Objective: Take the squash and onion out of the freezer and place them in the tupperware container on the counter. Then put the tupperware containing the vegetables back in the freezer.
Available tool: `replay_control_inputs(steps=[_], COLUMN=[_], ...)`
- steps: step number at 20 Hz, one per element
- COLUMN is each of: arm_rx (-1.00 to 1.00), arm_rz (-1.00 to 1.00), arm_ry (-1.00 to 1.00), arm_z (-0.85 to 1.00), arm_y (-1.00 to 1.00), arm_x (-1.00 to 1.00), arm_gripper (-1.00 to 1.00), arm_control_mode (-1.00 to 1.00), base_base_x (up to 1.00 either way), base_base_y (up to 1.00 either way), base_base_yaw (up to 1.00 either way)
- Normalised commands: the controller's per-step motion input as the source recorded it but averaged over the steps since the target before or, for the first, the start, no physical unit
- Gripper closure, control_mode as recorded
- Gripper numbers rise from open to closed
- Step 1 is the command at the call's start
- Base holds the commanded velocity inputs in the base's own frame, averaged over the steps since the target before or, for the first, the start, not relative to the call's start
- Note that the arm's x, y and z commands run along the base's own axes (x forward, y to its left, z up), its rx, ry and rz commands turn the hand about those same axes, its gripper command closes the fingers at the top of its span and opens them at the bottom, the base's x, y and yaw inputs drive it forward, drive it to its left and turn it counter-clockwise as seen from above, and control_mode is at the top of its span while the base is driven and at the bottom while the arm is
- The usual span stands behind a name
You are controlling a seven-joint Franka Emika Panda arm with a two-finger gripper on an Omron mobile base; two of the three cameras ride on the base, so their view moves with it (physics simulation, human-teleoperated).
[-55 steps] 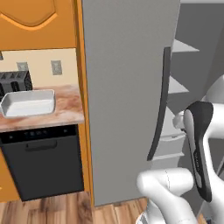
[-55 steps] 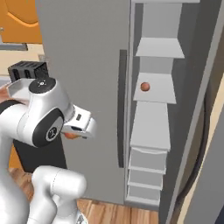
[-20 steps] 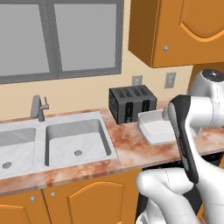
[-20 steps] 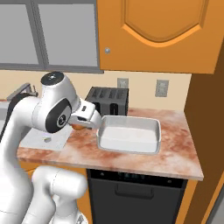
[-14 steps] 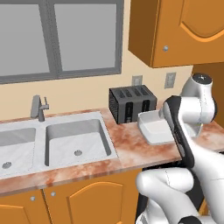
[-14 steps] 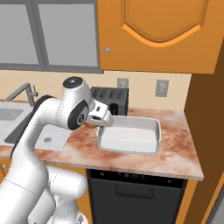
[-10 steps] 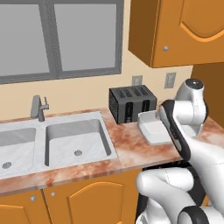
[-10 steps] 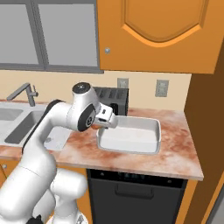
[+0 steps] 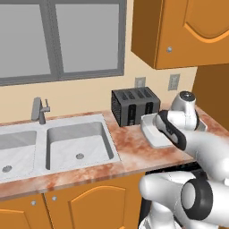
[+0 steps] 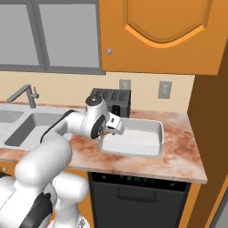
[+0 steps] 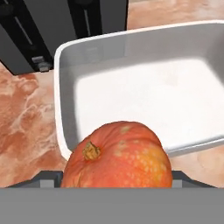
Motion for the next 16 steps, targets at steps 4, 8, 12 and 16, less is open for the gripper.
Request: replay_control_inputs(steps=[4, 8, 12, 16], arm_rx=[0.07, 0.04, 0.01, 0.00], arm_rz=[0.00, 0.00, 0.00, 0.00], arm_ry=[0.00, 0.02, 0.05, 0.05], arm_z=[-0.32, -0.40, -0.31, -0.18], arm_y=[-0.23, -0.05, 0.00, 0.00], arm_x=[0.27, 0.22, 0.28, 0.43], arm_gripper=[1.00, 1.00, 1.00, 1.00], arm_control_mode=[-1.00, -1.00, -1.00, -1.00], base_base_x=[0.00, 0.00, 0.00, 0.00], base_base_y=[0.00, 0.00, 0.00, 0.00], base_base_yaw=[0.00, 0.00, 0.00, 0.00])
